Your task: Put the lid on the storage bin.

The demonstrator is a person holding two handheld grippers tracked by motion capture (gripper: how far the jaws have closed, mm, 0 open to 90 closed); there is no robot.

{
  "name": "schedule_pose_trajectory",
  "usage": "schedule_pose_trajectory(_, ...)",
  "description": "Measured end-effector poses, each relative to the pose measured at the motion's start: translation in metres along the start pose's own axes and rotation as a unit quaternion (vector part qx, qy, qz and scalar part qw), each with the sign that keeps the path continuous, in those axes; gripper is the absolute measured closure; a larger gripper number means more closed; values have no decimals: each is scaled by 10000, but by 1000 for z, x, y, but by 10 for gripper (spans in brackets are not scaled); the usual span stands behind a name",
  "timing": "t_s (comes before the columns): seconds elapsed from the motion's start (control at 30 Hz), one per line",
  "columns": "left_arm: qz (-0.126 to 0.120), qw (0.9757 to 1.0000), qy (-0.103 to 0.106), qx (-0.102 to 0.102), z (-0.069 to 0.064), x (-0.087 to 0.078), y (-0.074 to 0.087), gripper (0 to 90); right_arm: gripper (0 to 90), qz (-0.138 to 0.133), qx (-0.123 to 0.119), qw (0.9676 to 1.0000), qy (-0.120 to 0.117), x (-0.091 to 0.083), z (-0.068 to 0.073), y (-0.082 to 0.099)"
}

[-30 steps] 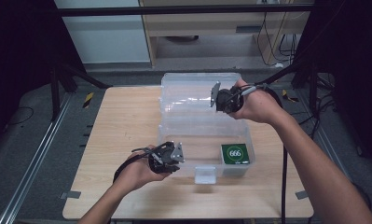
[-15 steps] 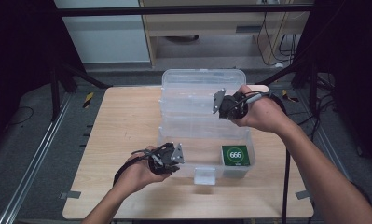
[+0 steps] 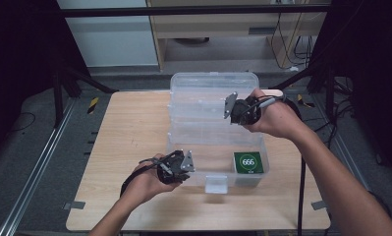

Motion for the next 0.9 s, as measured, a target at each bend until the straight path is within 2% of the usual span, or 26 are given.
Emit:
schedule_pose_trajectory(0.1,15,10000,-14,43,0,0,0,777,839,-16,-41,10000,19,-3,6,0)
schedule_pose_trajectory(0.53,-35,10000,-3,-38,0,0,1,768,835,-57,-167,9997,193,-12,26,0)
schedule_pose_trajectory(0.9,-39,10000,-3,-62,-1,0,0,764,837,-112,-258,9992,279,-14,36,-1)
Point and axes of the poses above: each handheld gripper's, and its own axes: x roughly forward along the jaws, y roughly out of its underside, z roughly to its left, the point moved 9 cm from there along x, roughly forward along the jaws, and after that the axes turned 9 degrees about -y, right-handed, at the moved point
